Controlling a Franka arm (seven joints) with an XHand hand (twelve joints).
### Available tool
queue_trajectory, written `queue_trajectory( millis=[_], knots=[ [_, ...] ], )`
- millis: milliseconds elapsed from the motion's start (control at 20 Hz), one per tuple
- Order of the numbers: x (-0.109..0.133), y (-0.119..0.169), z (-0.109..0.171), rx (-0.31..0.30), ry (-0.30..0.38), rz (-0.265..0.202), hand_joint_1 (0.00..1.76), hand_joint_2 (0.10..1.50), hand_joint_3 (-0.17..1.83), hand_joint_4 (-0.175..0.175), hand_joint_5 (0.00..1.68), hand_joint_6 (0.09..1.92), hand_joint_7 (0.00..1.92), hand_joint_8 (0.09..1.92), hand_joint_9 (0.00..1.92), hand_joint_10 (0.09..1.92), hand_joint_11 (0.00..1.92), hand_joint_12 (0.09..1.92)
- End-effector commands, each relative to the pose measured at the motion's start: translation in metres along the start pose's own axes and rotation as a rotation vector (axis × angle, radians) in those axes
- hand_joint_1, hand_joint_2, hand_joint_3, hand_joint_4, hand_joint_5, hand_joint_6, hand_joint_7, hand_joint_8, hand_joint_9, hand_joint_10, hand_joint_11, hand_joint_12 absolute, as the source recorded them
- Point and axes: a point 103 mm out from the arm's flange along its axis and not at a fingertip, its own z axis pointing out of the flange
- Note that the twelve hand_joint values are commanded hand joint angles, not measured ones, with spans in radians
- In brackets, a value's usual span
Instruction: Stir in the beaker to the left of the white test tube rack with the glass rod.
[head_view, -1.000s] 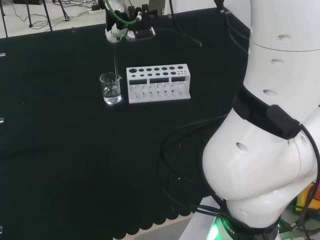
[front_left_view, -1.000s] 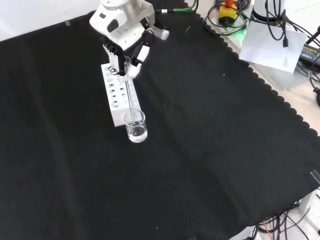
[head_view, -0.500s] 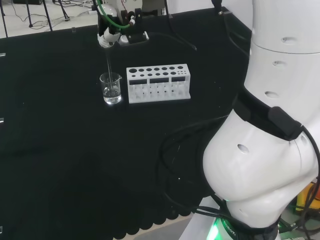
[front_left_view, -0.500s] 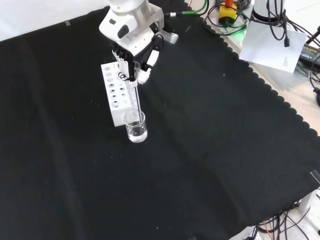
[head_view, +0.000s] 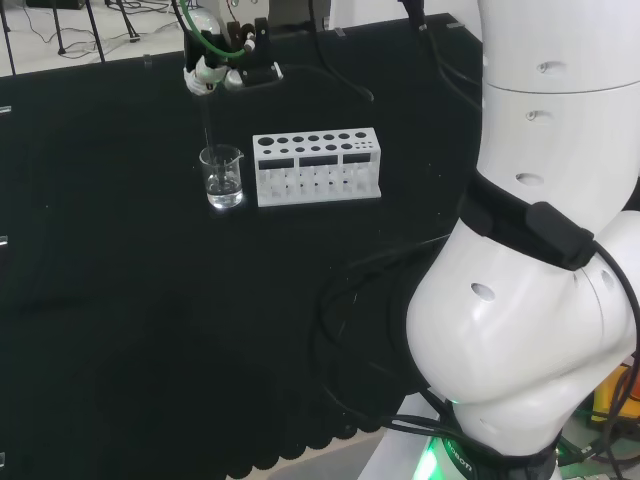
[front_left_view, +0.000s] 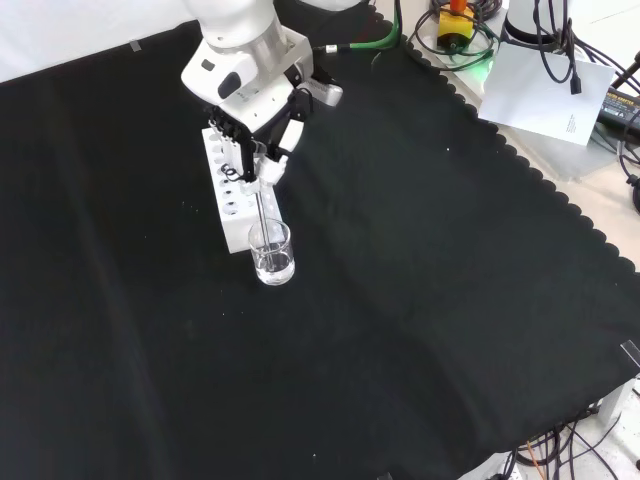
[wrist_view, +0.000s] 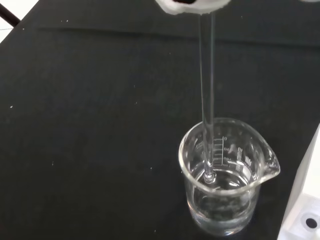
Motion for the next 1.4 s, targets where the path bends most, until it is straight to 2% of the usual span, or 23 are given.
queue_trajectory(
  millis=[50, 250, 450, 700, 1100, 1400],
  knots=[
    [-0.017, -0.003, 0.002, 0.016, -0.005, 0.027, 1.32, 1.07, -0.17, -0.175, 1.40, 0.09, 1.27, 0.83, 1.60, 0.74, 1.60, 0.61],
    [-0.032, -0.014, 0.004, 0.023, -0.029, 0.057, 1.32, 1.07, -0.17, -0.175, 1.40, 0.09, 1.27, 0.83, 1.60, 0.74, 1.60, 0.61],
    [-0.036, -0.021, 0.000, 0.025, -0.020, 0.069, 1.32, 1.07, -0.17, -0.175, 1.40, 0.09, 1.27, 0.83, 1.60, 0.74, 1.60, 0.61],
    [-0.016, -0.029, -0.001, 0.014, -0.017, 0.040, 1.32, 1.07, -0.17, -0.175, 1.40, 0.09, 1.27, 0.83, 1.60, 0.74, 1.60, 0.61],
    [0.020, -0.019, 0.004, 0.011, -0.018, -0.026, 1.32, 1.07, -0.17, -0.175, 1.40, 0.09, 1.27, 0.83, 1.60, 0.74, 1.60, 0.61],
    [0.006, 0.001, 0.005, -0.003, -0.026, -0.009, 1.32, 1.07, -0.17, -0.175, 1.40, 0.09, 1.27, 0.83, 1.61, 0.74, 1.60, 0.61]
  ],
)
